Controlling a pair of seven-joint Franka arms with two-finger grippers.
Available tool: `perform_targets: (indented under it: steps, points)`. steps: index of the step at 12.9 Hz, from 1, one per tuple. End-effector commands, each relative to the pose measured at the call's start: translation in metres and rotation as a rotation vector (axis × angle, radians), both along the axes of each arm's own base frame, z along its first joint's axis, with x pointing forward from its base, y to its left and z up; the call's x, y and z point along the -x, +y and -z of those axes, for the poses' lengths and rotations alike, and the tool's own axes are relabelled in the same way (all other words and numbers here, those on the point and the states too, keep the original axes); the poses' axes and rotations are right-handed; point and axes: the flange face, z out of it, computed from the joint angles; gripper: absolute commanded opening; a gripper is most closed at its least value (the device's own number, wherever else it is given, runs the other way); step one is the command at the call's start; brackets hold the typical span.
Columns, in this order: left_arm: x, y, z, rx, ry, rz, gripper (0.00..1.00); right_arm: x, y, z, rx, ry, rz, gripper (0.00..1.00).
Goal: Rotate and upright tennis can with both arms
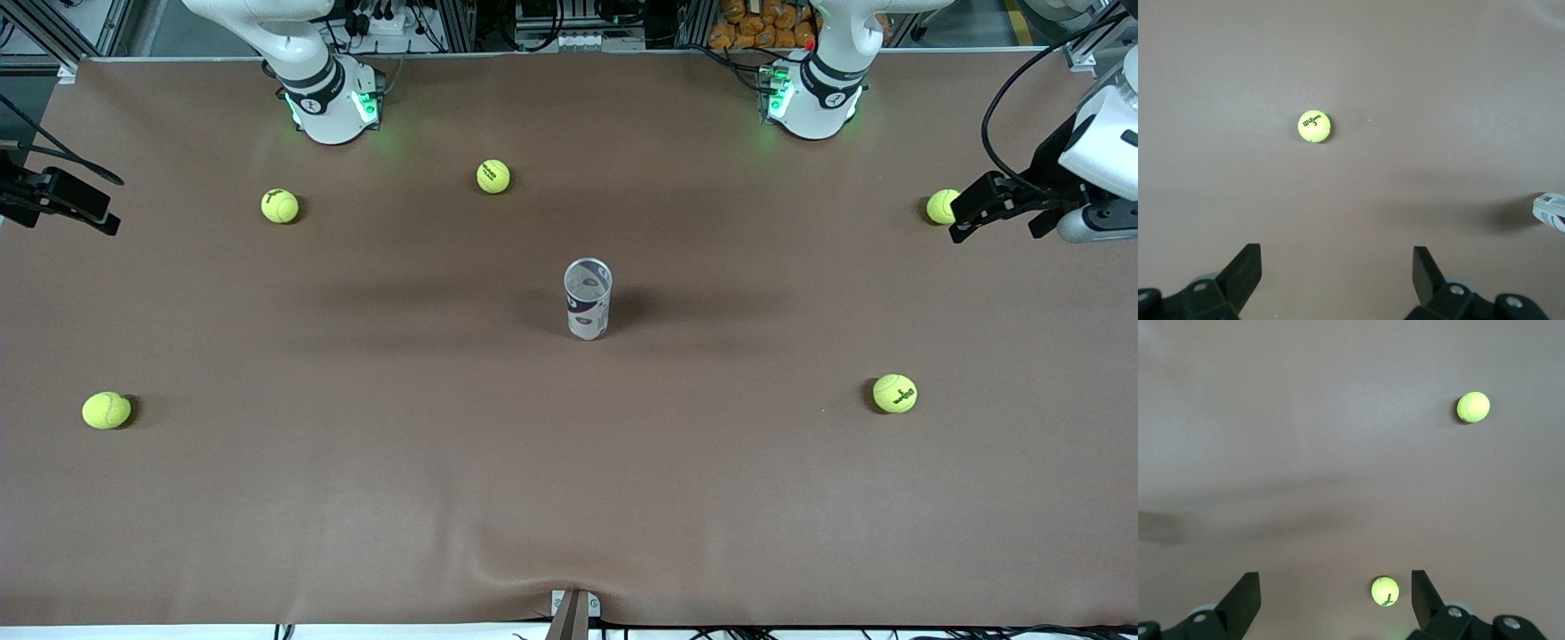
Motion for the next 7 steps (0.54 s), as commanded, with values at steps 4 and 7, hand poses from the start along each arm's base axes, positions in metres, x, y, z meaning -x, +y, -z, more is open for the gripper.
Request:
perform_targets:
  steps: [4,7]
  points:
    - [-0.001,0.014,-0.017,0.008,0.055,0.008,1.00,-0.002,0.003,-0.004,-0.007,-0.005,0.002,1.00]
    - [-0.001,0.023,-0.017,0.004,0.055,0.016,1.00,-0.002,0.003,-0.004,-0.007,-0.005,0.002,1.00]
